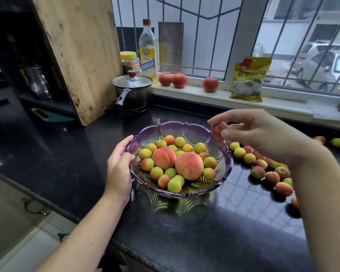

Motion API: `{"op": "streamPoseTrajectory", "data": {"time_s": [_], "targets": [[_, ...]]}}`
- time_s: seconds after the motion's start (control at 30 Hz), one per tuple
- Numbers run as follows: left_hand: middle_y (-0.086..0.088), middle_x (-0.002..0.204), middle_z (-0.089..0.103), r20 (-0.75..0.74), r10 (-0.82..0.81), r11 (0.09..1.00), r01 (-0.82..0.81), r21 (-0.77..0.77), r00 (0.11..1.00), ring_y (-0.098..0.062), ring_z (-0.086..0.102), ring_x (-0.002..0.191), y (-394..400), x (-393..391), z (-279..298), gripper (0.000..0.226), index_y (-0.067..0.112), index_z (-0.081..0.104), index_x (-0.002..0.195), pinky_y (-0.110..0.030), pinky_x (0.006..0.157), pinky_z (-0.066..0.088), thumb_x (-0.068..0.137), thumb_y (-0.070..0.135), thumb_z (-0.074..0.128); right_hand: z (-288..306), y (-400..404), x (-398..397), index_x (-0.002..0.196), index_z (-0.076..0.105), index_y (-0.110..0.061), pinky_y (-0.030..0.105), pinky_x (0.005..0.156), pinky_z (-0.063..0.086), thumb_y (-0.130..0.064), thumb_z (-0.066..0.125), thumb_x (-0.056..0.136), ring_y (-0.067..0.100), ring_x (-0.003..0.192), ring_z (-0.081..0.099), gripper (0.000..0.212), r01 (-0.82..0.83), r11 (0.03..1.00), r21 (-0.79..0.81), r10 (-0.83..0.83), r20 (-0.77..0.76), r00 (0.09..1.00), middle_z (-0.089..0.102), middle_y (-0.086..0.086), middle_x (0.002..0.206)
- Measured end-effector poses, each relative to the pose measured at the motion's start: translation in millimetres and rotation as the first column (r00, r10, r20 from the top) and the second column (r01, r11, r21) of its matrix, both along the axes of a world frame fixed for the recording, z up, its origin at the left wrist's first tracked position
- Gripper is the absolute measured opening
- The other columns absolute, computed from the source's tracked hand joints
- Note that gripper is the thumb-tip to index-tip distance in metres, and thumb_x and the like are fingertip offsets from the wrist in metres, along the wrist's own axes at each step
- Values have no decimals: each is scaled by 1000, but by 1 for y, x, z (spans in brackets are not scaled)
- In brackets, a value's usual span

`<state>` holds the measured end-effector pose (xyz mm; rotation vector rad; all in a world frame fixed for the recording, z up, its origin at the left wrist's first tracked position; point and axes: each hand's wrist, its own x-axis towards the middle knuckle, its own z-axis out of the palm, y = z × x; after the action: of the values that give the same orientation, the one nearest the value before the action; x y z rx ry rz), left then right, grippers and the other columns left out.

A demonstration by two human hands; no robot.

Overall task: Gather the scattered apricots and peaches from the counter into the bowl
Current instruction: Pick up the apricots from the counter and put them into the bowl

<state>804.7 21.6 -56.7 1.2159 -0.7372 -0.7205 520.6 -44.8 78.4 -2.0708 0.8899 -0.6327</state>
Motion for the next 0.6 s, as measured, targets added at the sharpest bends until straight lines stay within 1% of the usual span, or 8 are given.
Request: {"op": "streamPoseTrajectory", "data": {"time_s": [0.07,0.17,0.23,0.3,0.37,0.5,0.57,0.6], "targets": [[-2,120,73,0,2,1000,-2,0,1000,-6,74,103,-1,0,0,47,20,66,131,-18,75,58,100,-4,40,-4,0,7,118,71,-31,38,97,56,-7,67,93,16,108,70,34,-69,997,26,69,-11,998,73,-1,114],[-1,120,73,-1,2,1000,-2,4,1000,-6,74,102,-1,1,-1,47,18,66,133,-17,74,58,100,-4,40,-6,1,14,118,71,-28,42,97,56,3,69,89,19,111,69,42,-134,988,75,133,11,991,71,-1,118],[0,119,73,-1,3,1000,-3,3,1000,-6,73,103,-1,1,-1,47,18,65,134,-17,74,57,100,-4,40,-7,2,16,118,70,-27,45,96,56,1,71,87,21,110,69,41,-152,985,79,153,-6,988,70,-1,117],[0,119,73,1,3,1000,-3,5,1000,-7,73,105,-1,1,-1,47,18,65,134,-18,75,58,101,-3,40,-10,3,19,118,68,-26,47,96,56,-3,74,87,21,107,71,39,-168,983,81,172,-51,984,70,-2,116],[0,119,73,-1,1,1000,-1,4,1000,-5,74,101,-1,1,-1,47,17,65,135,-17,74,58,100,-4,40,-13,4,24,117,66,-27,47,94,56,-7,75,88,21,104,72,37,-178,980,88,187,-111,976,71,-5,114],[-2,120,73,11,9,1000,-9,4,1000,-6,74,103,-2,2,-2,48,15,66,135,-18,76,58,99,-4,41,-15,8,32,116,67,-39,40,93,57,-20,73,92,10,104,69,31,-180,983,44,185,-234,955,67,-18,114],[-1,120,73,18,11,1000,-11,7,1000,-6,73,103,-3,2,-3,48,16,65,136,-19,76,58,99,-3,41,-15,11,35,117,66,-47,33,92,53,-28,69,94,-2,104,63,30,-188,982,12,181,-335,925,61,-27,114],[0,120,73,21,10,1000,-10,7,1000,-5,73,102,-2,2,-3,47,16,65,136,-18,76,58,100,-3,41,-15,12,37,120,64,-51,29,89,51,-31,67,96,-8,101,60,31,-192,981,9,180,-388,904,57,-32,111]]}}
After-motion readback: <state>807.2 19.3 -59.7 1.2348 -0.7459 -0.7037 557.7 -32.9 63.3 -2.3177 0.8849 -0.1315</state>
